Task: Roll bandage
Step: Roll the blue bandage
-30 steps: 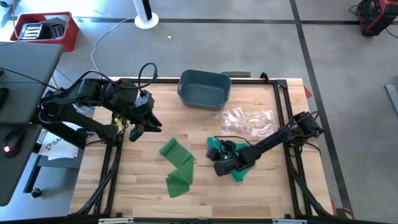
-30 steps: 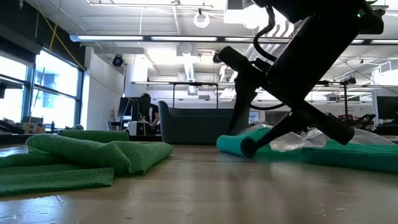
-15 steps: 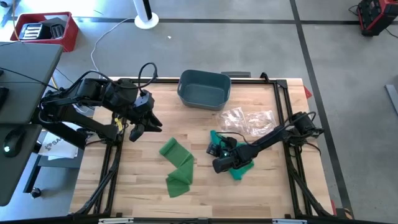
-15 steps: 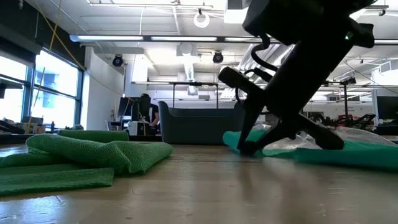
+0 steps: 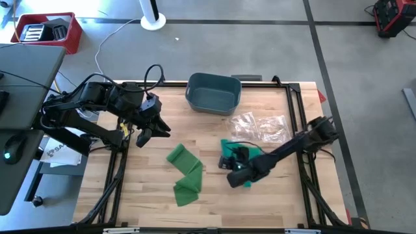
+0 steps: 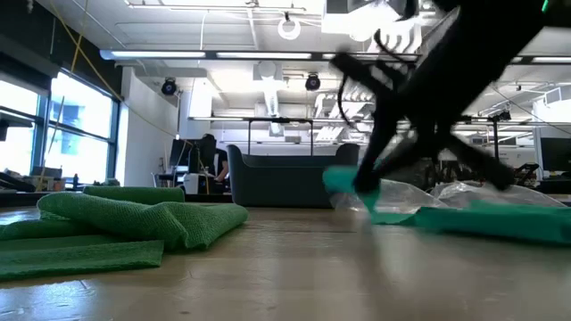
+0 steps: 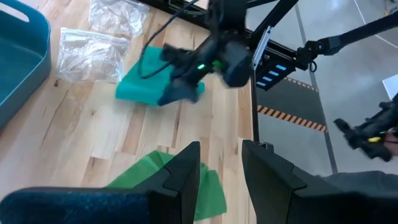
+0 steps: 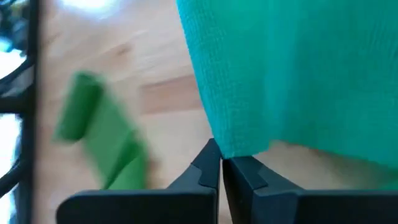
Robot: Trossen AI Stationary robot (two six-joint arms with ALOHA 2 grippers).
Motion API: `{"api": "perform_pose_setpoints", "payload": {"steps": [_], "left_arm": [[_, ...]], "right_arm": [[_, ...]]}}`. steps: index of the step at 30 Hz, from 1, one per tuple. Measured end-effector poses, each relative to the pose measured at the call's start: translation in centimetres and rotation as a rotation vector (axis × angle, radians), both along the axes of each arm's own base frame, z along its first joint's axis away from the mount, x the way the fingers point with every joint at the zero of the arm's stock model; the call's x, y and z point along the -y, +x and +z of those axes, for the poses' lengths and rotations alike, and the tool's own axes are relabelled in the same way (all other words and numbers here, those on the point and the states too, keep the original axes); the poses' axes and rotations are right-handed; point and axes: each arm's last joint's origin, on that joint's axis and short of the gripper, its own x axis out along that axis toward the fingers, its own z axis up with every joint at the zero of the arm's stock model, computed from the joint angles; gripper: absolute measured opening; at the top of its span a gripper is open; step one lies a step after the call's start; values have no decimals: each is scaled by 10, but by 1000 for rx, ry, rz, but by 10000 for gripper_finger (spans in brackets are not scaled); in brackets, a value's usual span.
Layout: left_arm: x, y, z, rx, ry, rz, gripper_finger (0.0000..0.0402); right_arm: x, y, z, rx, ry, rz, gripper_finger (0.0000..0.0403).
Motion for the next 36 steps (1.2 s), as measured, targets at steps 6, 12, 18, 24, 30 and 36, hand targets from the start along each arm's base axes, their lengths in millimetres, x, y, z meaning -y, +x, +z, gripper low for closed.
{"api": "perform_pose_setpoints", "payload": {"steps": [6,12,18,24,30,36], "left_arm": [[0,1,1,27,62,-34,112],[0,10,7,138,131,-74,112],[3,44,15,319,137,-63,112],[14,85,14,472,152,-95,113],[19,114,14,608,252,-19,115],[9,137,-2,570,220,42,143]], "right_arm": [[-4,-21,74,97,-49,250,1],[24,-52,151,242,-100,493,0],[62,-88,206,411,-149,688,0],[85,-119,234,551,-167,762,0],[91,-136,253,585,-188,846,0],[93,-146,269,398,-239,922,0]]}}
